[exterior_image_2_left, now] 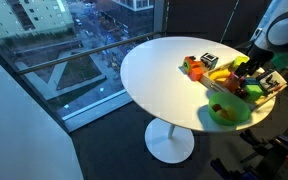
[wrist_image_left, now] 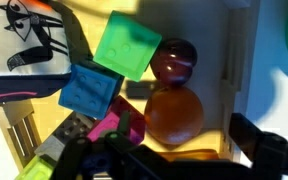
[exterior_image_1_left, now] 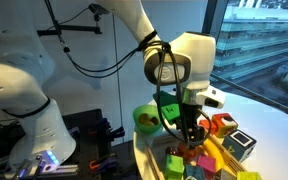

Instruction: Pick up the toy orange from the tray and put it in the green bowl

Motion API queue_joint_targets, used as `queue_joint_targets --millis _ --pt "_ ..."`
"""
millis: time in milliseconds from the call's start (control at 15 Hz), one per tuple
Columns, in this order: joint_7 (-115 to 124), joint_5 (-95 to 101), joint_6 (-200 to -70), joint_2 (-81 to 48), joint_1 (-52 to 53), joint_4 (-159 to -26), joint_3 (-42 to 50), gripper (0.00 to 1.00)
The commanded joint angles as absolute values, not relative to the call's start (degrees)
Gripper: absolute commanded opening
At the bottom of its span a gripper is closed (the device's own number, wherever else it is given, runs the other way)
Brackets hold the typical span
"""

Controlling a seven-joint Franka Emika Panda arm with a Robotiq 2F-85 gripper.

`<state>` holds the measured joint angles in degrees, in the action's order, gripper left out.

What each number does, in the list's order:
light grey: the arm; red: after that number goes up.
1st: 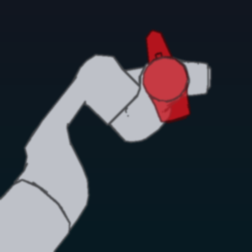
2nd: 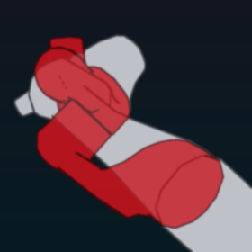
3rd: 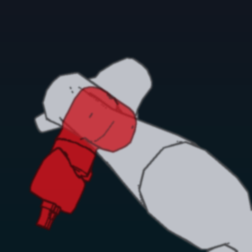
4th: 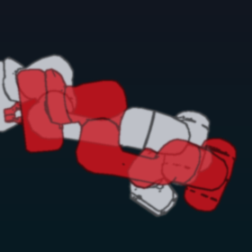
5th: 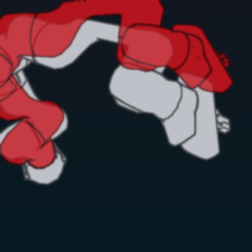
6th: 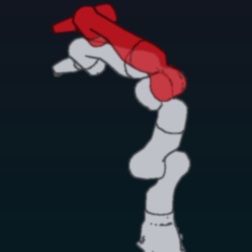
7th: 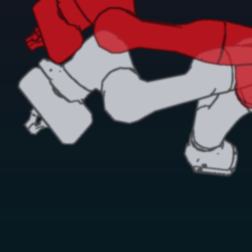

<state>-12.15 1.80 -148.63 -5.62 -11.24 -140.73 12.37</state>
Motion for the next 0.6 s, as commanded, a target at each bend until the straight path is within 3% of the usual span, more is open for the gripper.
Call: queue_joint_targets --millis 0,533 --pt "-15.3 -0.7 -151.0 -8.7 -12.5 -139.1 11.6 1.00" --pt "-16.8 -3.0 -156.9 -14.1 -13.8 -137.3 9.0 1.00"
